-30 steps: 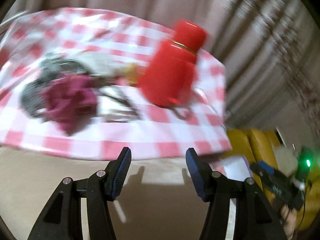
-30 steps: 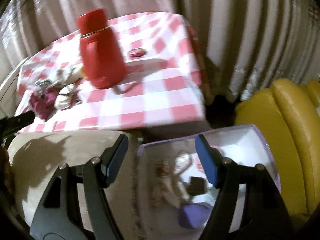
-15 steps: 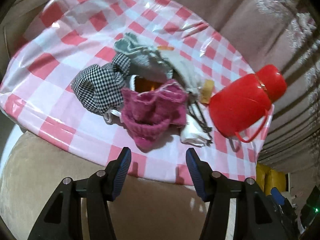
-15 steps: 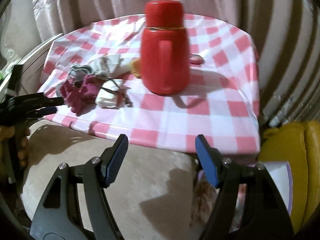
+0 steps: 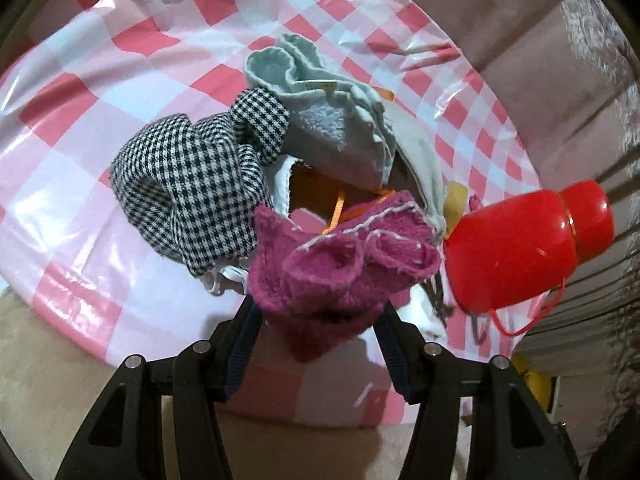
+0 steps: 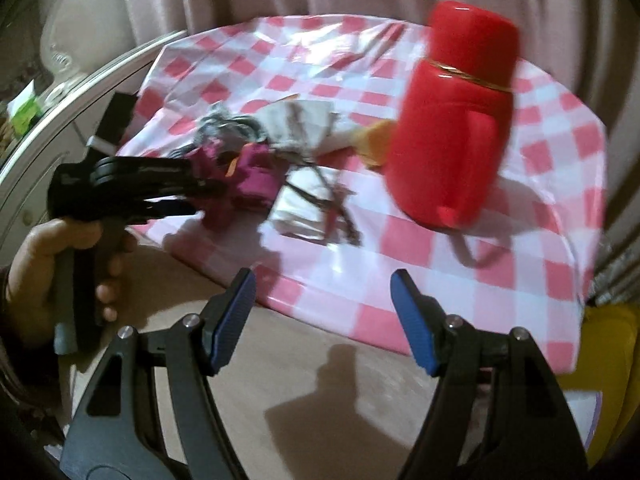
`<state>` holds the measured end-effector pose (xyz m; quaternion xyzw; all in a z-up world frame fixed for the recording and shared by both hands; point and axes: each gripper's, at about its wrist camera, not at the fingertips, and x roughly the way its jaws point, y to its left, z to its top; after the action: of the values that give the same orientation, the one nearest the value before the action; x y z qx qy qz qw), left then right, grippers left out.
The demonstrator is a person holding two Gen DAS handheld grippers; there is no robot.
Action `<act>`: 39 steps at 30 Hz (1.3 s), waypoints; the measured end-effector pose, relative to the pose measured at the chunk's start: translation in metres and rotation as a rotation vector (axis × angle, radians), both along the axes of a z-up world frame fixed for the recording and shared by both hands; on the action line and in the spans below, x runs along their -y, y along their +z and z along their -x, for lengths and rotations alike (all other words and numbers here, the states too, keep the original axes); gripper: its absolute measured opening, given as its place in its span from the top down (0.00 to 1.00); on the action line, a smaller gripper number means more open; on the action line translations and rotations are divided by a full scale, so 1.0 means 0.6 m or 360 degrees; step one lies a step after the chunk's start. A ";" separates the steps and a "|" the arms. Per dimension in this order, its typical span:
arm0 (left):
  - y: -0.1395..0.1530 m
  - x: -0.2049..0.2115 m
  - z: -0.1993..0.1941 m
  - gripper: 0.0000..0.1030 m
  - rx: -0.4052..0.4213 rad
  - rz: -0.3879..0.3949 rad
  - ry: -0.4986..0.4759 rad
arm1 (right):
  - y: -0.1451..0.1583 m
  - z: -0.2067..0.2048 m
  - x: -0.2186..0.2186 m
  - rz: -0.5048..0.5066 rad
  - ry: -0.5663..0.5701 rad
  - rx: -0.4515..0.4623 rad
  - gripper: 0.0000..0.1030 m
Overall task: Organize soft objects
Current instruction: 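Grasp the magenta knit mitten with the left tool while the right tool returns to the table, then grasp the pink knit beanie with the right tool while the left tool holds the mitten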
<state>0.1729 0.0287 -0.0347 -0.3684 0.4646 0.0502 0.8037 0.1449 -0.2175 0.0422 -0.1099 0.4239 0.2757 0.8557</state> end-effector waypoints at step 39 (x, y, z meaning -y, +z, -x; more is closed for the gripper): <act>0.037 -0.045 0.168 0.68 0.0403 0.0023 0.0179 | -0.093 -0.124 -0.250 0.0033 0.0183 -0.0113 0.30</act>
<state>0.0723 0.0559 -0.0126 -0.4029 0.3383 0.0450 0.8492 0.2191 -0.0676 -0.0138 -0.1332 0.4498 0.3236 0.8217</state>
